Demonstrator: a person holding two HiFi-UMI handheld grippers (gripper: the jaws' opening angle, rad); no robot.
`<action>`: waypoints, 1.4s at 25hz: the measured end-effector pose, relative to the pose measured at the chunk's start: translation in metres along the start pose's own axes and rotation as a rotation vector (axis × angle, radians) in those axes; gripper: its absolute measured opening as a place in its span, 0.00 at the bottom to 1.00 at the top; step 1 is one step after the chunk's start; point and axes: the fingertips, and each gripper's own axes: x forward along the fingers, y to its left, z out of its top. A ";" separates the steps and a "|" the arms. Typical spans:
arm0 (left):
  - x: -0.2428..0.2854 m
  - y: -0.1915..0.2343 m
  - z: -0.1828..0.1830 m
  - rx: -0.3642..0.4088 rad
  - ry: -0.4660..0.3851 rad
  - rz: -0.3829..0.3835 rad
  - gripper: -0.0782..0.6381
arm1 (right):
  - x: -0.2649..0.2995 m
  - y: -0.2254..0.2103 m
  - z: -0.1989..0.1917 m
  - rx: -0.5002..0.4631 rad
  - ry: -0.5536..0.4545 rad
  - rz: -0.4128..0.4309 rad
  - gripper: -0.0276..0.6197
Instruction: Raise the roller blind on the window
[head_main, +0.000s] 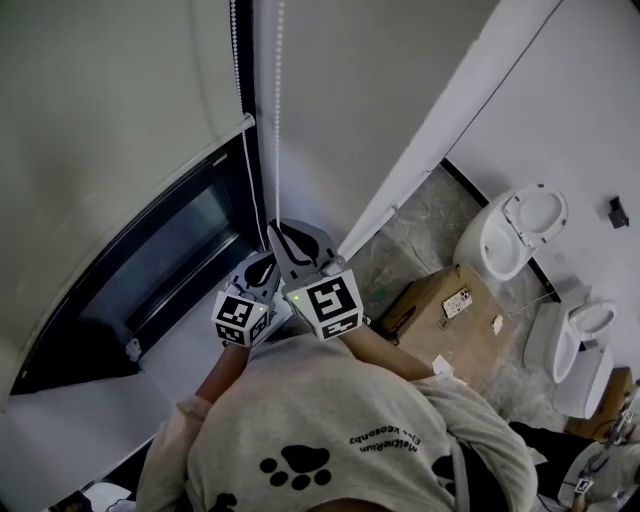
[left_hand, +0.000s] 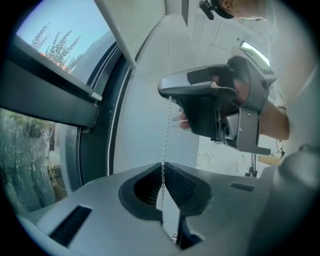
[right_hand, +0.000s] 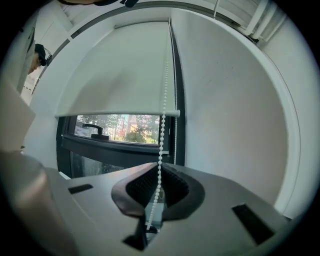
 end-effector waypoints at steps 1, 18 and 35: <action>0.000 0.001 -0.004 -0.010 0.007 0.002 0.14 | 0.001 0.000 -0.004 0.005 0.000 -0.001 0.08; -0.006 0.002 0.001 -0.053 0.041 -0.042 0.31 | 0.002 -0.008 -0.035 0.054 0.024 -0.005 0.08; -0.029 -0.011 0.207 0.066 -0.155 -0.133 0.27 | 0.006 -0.005 -0.029 0.046 0.015 -0.008 0.08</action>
